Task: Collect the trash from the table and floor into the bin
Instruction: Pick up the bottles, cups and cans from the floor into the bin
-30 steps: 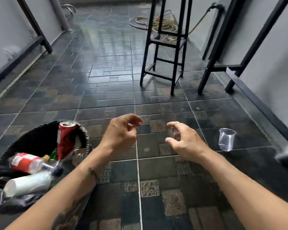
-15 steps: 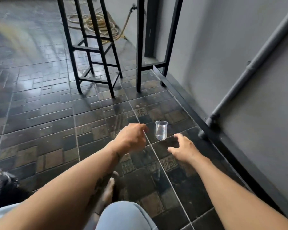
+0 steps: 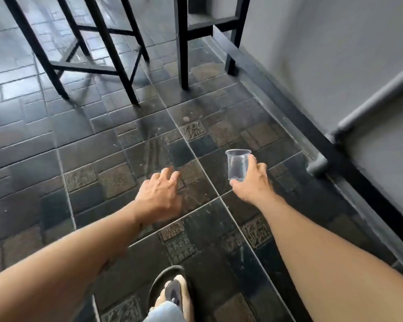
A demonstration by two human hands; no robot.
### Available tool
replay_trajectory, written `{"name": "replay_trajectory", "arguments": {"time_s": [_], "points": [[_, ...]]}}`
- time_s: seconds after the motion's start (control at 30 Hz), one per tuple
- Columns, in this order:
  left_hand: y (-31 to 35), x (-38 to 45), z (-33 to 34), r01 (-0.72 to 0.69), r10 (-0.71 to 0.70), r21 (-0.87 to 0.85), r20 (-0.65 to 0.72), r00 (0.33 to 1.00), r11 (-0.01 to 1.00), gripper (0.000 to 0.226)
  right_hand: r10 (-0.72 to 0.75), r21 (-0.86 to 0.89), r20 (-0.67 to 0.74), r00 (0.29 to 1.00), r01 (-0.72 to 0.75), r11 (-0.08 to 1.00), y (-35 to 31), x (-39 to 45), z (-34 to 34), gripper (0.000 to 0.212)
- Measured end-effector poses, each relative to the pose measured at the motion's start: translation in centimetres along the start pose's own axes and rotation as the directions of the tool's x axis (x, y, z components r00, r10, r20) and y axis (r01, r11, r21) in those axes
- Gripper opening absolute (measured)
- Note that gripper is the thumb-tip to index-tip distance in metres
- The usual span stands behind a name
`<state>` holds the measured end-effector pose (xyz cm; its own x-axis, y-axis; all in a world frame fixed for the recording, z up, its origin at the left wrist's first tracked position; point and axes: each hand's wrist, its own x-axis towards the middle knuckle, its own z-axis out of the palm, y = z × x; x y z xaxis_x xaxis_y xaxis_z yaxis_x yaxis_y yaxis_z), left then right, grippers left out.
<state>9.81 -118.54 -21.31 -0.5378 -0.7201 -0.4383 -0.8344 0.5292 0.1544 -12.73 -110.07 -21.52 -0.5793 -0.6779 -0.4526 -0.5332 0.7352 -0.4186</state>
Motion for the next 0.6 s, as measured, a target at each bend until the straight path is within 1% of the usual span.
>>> {"name": "replay_trajectory", "arguments": {"time_s": [0.07,0.13,0.2,0.27,0.37,0.43,0.5,0.6], "points": [[-1.3,0.5,2.4,0.063,-0.063,-0.009,0.018,0.998,0.998,0.073,-0.015,-0.077,0.002,1.000,0.015,0.997,-0.6,1.6,1.0,0.093],[-2.4,0.8,4.2,0.145,-0.145,0.001,0.024,0.989,0.989,0.087,-0.014,-0.141,-0.008,1.000,0.013,0.990,-1.1,3.2,1.8,0.098],[-3.3,0.7,5.8,0.230,-0.230,-0.001,0.062,0.971,0.973,0.097,0.014,-0.160,-0.022,1.000,-0.017,0.987,-1.4,4.9,2.5,0.102],[-3.9,0.5,7.5,0.282,-0.276,-0.039,0.128,0.953,0.958,0.103,0.029,-0.159,-0.019,0.999,-0.031,0.987,-1.6,6.3,3.2,0.105],[-4.2,0.4,8.9,0.301,-0.283,-0.089,0.167,0.944,0.950,0.107,0.014,-0.157,-0.014,1.000,-0.016,0.987,-1.8,7.4,4.3,0.099],[-4.1,0.6,9.2,0.302,-0.284,-0.102,0.162,0.945,0.948,0.108,0.011,-0.167,-0.055,0.998,-0.020,0.986,-1.8,7.7,4.8,0.094],[-4.1,0.6,9.5,0.304,-0.287,-0.097,0.162,0.944,0.948,0.107,0.013,-0.167,-0.079,0.997,-0.026,0.986,-1.7,7.4,5.2,0.094],[-4.2,0.6,9.7,0.305,-0.287,-0.101,0.160,0.945,0.947,0.106,-0.077,-0.158,-0.064,0.995,0.066,0.985,-2.2,5.9,5.1,0.093]]}}
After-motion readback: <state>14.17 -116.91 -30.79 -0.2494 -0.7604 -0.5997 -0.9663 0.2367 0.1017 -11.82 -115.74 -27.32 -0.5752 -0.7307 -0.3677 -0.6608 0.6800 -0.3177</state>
